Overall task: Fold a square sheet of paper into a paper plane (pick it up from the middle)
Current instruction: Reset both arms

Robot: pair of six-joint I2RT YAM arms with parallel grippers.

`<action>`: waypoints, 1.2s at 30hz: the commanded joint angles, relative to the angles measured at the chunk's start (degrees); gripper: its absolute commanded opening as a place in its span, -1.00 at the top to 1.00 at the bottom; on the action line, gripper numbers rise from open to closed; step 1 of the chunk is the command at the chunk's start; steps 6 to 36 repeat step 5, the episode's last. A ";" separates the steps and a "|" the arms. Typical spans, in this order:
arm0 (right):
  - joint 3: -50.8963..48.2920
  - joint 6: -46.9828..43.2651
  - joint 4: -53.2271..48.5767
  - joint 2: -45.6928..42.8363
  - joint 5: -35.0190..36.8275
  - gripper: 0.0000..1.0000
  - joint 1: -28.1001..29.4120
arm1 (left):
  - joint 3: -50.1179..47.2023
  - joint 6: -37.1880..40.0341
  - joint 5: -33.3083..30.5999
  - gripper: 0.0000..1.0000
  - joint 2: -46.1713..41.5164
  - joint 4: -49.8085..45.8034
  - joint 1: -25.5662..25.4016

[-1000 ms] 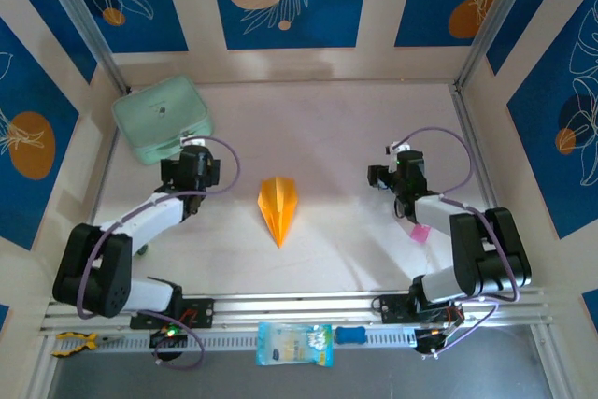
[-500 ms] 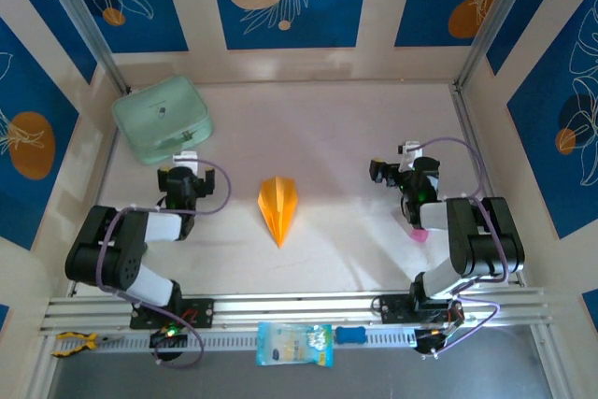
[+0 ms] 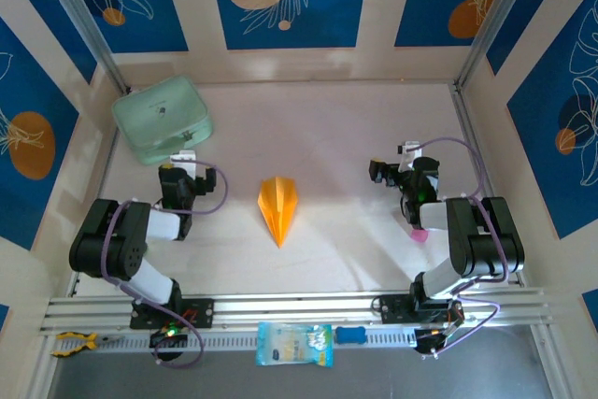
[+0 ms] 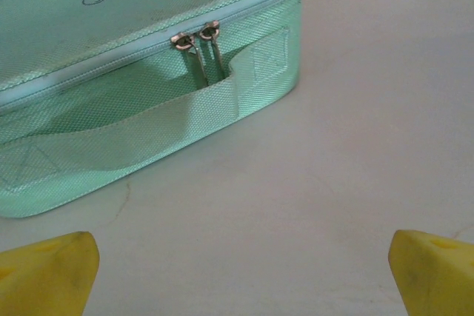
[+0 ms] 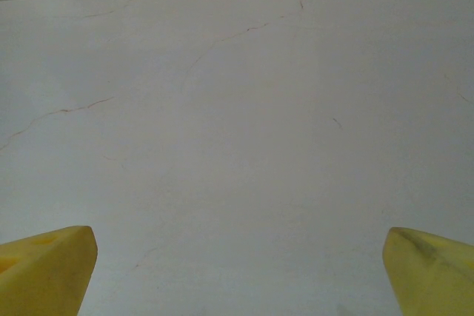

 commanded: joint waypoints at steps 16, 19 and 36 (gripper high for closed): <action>0.82 0.08 0.73 -0.36 0.09 -0.98 -0.02 | 0.57 0.17 1.81 -0.99 -0.02 1.92 0.52; 0.82 0.08 0.73 -0.36 0.09 -0.98 -0.02 | 0.57 0.17 1.81 -0.99 -0.02 1.92 0.52; 0.82 0.08 0.73 -0.36 0.09 -0.98 -0.02 | 0.57 0.17 1.81 -0.99 -0.02 1.92 0.52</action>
